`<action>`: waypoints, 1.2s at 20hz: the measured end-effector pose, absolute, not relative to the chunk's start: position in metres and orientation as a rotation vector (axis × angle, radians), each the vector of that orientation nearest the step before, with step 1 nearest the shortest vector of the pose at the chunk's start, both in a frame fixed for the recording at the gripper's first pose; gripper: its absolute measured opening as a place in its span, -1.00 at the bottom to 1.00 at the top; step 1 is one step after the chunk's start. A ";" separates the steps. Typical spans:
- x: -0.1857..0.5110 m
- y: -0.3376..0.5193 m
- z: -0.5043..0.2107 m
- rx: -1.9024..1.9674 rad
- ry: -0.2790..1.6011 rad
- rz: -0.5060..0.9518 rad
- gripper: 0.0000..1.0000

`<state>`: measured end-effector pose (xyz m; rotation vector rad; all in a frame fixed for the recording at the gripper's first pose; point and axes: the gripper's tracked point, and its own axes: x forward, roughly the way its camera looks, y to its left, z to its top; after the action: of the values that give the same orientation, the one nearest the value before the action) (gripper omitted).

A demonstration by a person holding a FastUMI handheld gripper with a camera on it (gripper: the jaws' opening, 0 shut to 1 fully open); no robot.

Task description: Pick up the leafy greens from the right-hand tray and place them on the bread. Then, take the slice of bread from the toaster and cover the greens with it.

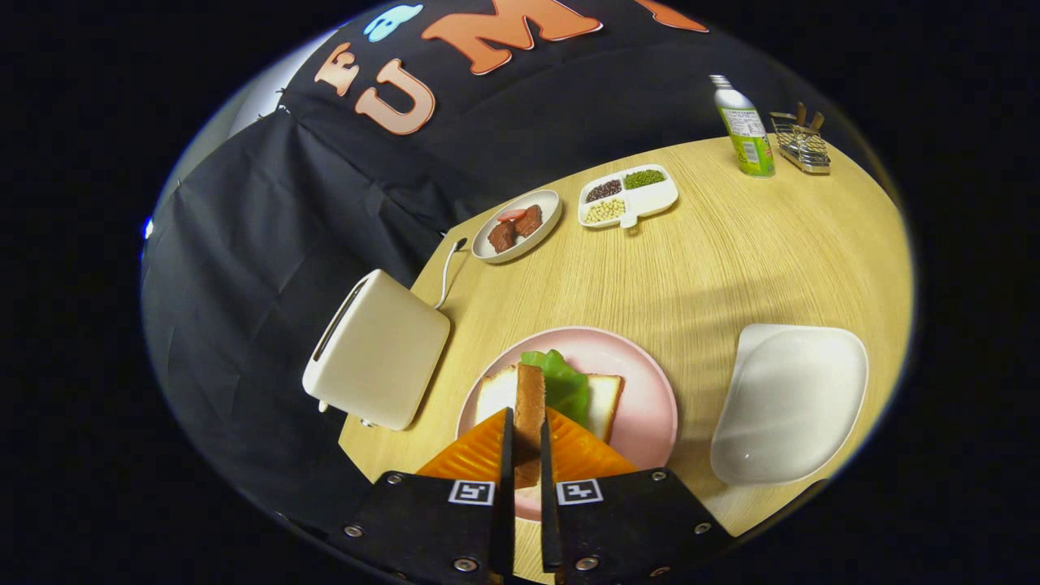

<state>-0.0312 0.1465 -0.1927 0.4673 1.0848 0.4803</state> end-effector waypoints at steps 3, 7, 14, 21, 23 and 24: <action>-0.028 0.141 -0.200 0.408 1.064 0.457 -0.54; -0.018 0.134 -0.198 0.341 1.007 0.428 -0.26; 0.012 0.120 -0.132 0.267 0.738 0.395 0.04; 0.035 0.091 -0.042 0.161 0.359 0.263 0.16; 0.035 0.084 -0.020 0.146 0.268 0.227 0.16; 0.035 0.078 -0.010 0.139 0.226 0.205 0.16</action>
<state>0.0349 0.0785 -0.0100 0.1387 0.2260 0.2051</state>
